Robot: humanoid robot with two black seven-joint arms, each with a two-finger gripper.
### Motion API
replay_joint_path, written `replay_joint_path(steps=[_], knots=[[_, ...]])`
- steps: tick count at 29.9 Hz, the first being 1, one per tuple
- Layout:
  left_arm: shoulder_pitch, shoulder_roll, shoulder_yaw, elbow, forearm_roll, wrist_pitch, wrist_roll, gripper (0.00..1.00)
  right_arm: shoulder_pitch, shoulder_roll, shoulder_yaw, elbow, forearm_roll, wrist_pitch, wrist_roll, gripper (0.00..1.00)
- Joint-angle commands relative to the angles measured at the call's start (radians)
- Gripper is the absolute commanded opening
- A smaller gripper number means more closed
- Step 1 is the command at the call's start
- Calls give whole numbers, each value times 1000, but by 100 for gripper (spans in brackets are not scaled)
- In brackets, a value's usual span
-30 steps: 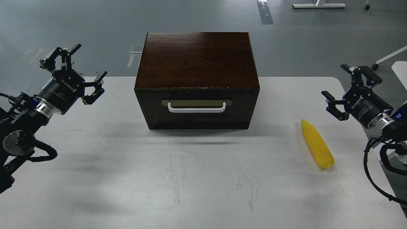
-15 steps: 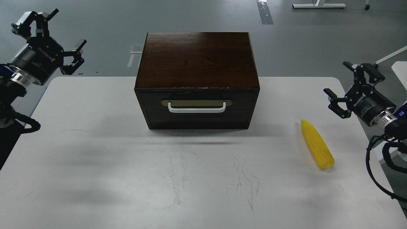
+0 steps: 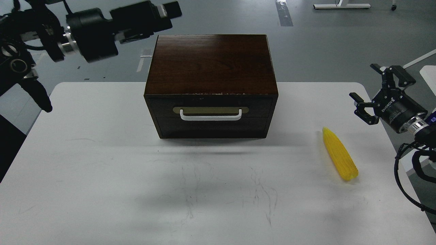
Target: Put corn in drawer with both arms
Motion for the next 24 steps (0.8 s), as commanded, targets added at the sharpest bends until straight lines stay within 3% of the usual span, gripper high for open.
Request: replay_joint_path(steps=[1, 6, 10, 24], knots=[[-45, -87, 44, -14, 315, 0, 0, 98, 0, 0, 1, 0, -1, 0, 0, 100], [-143, -142, 222, -5, 557, 0, 0, 98, 0, -3, 1, 0, 0, 0, 0, 100], [-272, -156, 475, -3, 603, 0, 0, 98, -1, -9, 1, 0, -1, 0, 0, 100], [-289, -234, 572, 39, 782, 0, 0, 98, -3, -9, 9, 0, -1, 0, 0, 100]])
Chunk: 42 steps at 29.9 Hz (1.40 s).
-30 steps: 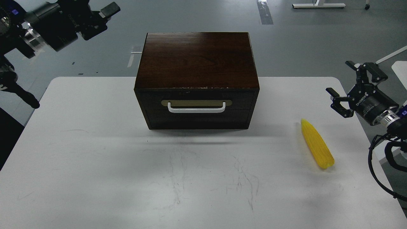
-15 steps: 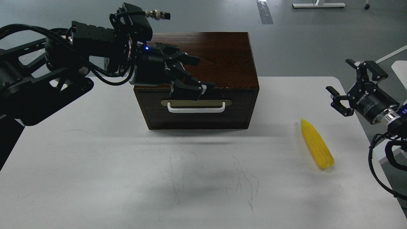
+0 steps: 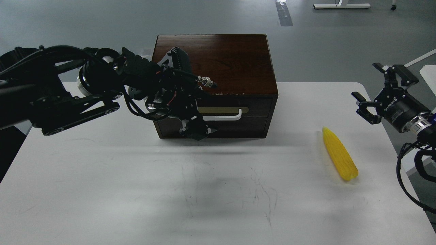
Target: Put corn in drawer with both arms
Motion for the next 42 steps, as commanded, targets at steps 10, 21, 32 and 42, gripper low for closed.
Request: replay_joint_path(steps=[10, 21, 32, 42], knots=[[-3, -65, 35, 37, 11, 0, 0, 98, 0, 0, 6, -1, 0, 0, 0, 100], [-19, -108, 92, 92, 11, 0, 0, 98, -2, 0, 9, -4, 0, 0, 0, 100], [-19, -122, 120, 121, 11, 0, 0, 98, -3, 0, 10, -4, 0, 0, 0, 100], [-19, -123, 141, 124, 11, 0, 0, 98, -6, -1, 10, -6, 1, 0, 0, 100]])
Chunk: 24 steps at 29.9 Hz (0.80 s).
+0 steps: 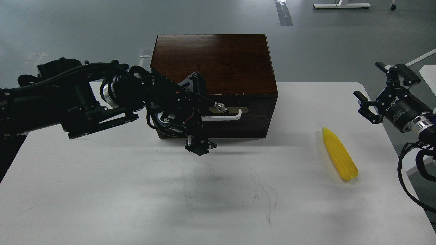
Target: Put corn in drawer with both arms
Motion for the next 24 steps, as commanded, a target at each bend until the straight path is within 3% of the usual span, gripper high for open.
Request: replay_joint_path(steps=[1, 12, 24], knots=[[1, 0, 5, 0, 0, 0, 0, 98, 0, 0, 0, -1, -1, 0, 0, 100], [-7, -18, 34, -26, 0, 0, 0, 98, -3, 2, -2, -1, -1, 0, 0, 100], [-24, -9, 57, -132, 0, 0, 0, 98, -8, 3, 0, -1, -1, 0, 0, 100]])
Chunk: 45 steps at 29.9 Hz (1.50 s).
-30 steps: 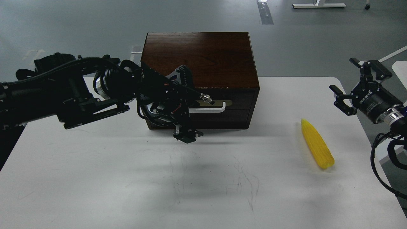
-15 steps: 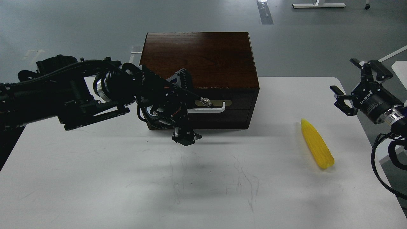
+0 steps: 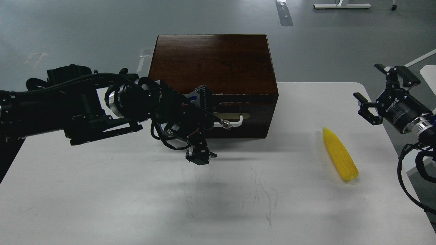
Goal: Put corn in drawer with both arms
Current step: 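Pull the drawer handle toward the robot with the left gripper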
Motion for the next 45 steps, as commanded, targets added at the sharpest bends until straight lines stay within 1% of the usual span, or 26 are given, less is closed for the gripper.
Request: replay_joint_path(steps=[1, 12, 15, 26, 29, 34, 45], knots=[[-6, 6, 0, -32, 0, 0, -1, 98, -1, 0, 1, 0, 0, 0, 0, 100], [-6, 58, 2, -190, 0, 0, -1, 98, -1, 0, -1, -3, 0, 0, 0, 100], [-4, 67, 2, -214, 0, 0, -1, 98, -1, 0, 1, -4, 0, 0, 0, 100], [3, 69, 3, -211, 0, 0, -1, 98, -1, 0, 1, -4, 0, 0, 0, 100], [0, 72, 25, -202, 0, 0, -1, 98, 1, -1, 1, -4, 0, 0, 0, 100], [-3, 101, 40, -198, 0, 0, -1, 98, 1, -1, 1, -3, 0, 0, 0, 100], [-105, 103, 132, -201, 0, 0, -1, 98, 1, -4, 4, -1, 2, 0, 0, 100]])
